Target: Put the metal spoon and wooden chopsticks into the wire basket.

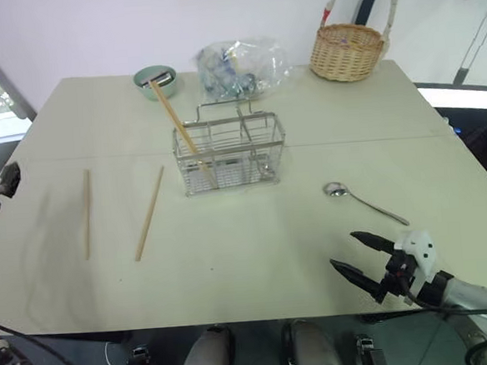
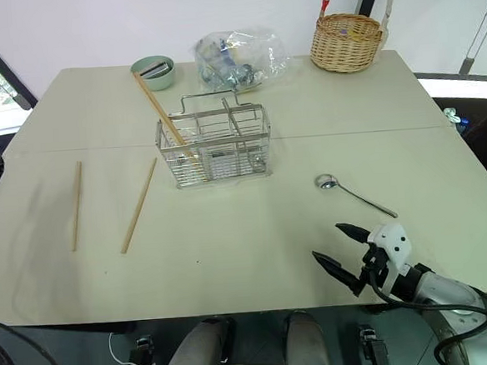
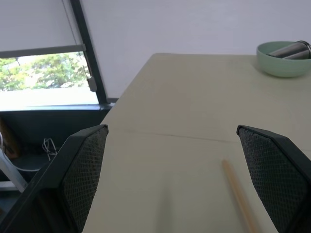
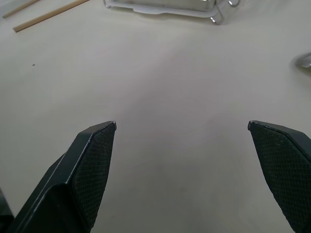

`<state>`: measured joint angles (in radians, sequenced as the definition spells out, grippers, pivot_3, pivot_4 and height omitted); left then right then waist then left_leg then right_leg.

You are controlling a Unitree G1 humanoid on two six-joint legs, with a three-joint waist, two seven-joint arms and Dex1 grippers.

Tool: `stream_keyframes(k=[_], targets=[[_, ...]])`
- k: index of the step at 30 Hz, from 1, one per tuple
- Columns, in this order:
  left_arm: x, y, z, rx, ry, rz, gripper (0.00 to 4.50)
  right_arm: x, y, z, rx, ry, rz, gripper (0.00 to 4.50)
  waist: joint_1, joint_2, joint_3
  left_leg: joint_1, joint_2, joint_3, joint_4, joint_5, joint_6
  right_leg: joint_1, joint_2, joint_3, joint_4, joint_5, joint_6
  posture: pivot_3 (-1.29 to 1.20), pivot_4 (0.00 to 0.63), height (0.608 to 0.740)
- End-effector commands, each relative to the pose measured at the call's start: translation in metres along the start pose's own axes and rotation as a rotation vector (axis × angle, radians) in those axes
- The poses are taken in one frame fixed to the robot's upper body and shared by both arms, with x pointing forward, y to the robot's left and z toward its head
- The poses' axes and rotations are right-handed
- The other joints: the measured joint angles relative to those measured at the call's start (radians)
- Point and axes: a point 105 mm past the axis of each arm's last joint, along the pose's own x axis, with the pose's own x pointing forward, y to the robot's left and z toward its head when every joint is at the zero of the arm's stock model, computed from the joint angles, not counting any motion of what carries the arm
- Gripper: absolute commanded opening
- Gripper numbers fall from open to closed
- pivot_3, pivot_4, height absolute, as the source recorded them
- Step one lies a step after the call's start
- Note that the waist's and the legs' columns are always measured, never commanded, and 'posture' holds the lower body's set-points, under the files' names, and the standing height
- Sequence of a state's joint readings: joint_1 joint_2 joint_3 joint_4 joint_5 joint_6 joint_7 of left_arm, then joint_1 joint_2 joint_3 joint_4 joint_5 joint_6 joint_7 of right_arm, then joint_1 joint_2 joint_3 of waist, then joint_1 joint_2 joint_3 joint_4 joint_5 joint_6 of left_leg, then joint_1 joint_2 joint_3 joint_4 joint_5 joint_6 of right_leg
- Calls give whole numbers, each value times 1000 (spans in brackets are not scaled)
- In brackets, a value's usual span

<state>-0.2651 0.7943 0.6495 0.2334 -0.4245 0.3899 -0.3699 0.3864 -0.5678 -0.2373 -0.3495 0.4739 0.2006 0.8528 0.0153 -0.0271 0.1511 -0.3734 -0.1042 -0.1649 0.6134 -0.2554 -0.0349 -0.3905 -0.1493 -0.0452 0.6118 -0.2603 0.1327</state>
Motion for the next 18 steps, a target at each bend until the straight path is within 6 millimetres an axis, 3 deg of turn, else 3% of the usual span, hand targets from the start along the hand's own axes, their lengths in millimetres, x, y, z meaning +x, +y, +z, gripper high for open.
stream_keyframes(k=[1, 18], targets=[[-1, -2, 15, 30, -46, -12, 4500, 0, -2, 5, -27, -21, 0, 4476, 0, 0, 0, 0, 0, 0, 0, 0, 0, 0, 0, 0, 0, 0, 0, 0, 150, 693], [-2, 1, 21, 20, -63, -6, 4500, 0, -8, 4, -44, -26, 12, 4476, 0, 0, 0, 0, 0, 0, 0, 0, 0, 0, 0, 0, 0, 0, 0, 0, 150, 693]])
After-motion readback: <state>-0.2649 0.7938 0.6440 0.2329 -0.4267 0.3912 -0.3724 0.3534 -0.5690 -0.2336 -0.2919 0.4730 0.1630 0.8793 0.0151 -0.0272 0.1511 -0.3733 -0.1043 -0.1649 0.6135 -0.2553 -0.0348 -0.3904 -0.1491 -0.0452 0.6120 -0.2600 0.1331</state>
